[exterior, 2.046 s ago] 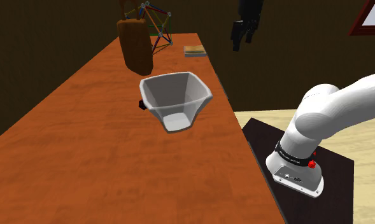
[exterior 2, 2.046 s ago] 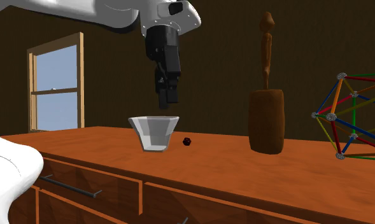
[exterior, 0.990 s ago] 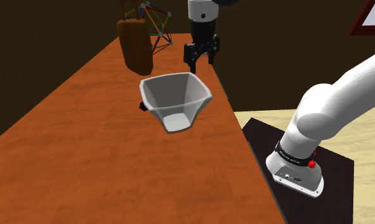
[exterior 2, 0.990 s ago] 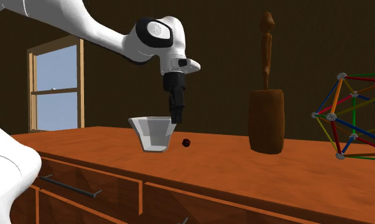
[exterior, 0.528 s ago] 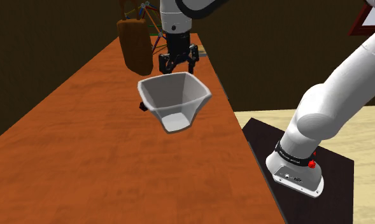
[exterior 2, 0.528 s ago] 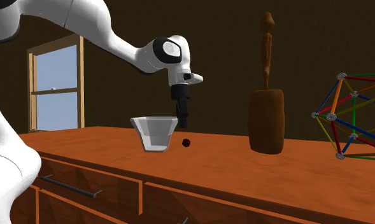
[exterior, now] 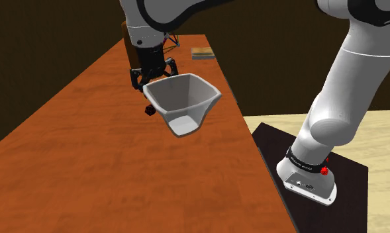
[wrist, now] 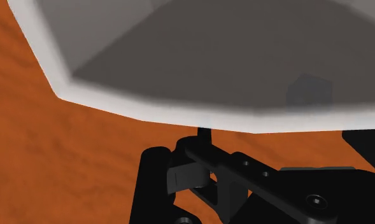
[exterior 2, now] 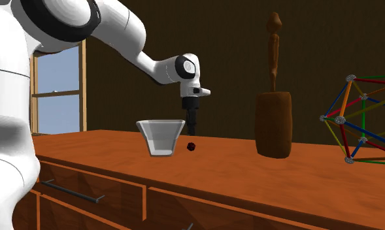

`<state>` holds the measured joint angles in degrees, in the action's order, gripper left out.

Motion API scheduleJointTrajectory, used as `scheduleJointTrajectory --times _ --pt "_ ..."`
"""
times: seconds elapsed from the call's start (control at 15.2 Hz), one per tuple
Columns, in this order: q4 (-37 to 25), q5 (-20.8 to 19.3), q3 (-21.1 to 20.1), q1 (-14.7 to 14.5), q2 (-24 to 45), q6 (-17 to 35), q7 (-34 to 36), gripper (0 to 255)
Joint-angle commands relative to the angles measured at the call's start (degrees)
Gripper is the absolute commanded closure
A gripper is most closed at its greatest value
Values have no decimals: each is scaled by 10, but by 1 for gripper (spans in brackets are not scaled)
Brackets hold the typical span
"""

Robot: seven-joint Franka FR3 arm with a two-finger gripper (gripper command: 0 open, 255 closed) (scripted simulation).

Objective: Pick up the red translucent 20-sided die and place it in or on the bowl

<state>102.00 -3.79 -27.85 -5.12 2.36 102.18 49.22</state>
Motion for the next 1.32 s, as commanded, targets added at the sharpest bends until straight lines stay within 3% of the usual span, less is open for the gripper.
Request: scheduleJointTrajectory --times 0.0,0.13,0.66,1.12,1.19,1.25 --pt "-35 -18 -9 -12 46 3 34 0" --pt "-75 -35 -12 -26 86 -3 59 0" --pt "-22 -38 -9 -24 90 54 61 0" --pt "-22 -38 -9 -24 91 54 61 0" --pt "-22 -38 -9 -24 91 54 61 255" --pt "-22 -38 -9 -24 91 54 61 255"
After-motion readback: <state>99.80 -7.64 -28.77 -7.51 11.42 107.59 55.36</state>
